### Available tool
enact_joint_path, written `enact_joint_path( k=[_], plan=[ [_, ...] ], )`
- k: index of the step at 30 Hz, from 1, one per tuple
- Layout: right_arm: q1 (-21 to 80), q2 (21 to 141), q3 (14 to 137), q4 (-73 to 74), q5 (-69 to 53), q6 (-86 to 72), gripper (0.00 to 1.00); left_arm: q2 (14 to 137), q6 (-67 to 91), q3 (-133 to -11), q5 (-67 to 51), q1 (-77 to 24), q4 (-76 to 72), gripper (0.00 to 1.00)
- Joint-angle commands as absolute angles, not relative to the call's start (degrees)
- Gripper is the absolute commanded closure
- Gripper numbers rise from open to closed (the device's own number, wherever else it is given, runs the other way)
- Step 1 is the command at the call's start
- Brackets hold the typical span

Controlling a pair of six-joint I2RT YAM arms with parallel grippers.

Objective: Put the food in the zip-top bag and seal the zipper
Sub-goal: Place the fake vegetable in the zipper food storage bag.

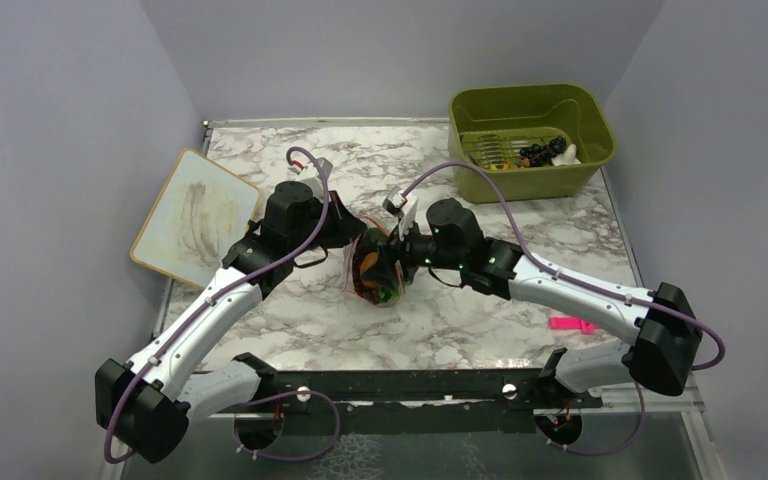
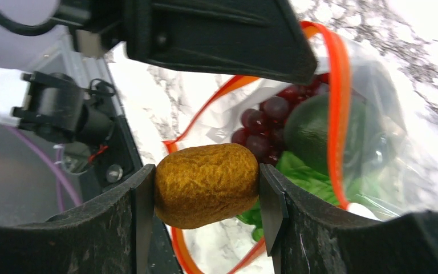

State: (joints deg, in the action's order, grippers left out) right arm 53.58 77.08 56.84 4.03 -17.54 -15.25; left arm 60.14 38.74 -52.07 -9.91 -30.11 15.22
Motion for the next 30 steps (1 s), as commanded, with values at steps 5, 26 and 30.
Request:
enact_joint_path(
  k=[5,26,30],
  plan=[
    [54.1,77.6,59.4,9.1,-8.6,-10.9,0.62,59.8,39.6,-54.5,-12.5,-30.1,15.3,1.0],
    [54.0,77.0,64.2,17.5,-10.3,-10.7,0.25,57.7,40.7,-53.8,-12.7,-30.1,15.2,1.0],
    [54.0,75.3,64.0,17.8,-12.4,-10.6,0.31,58.3,40.5,-54.0,-12.8,-30.1,15.2,1.0]
  ],
)
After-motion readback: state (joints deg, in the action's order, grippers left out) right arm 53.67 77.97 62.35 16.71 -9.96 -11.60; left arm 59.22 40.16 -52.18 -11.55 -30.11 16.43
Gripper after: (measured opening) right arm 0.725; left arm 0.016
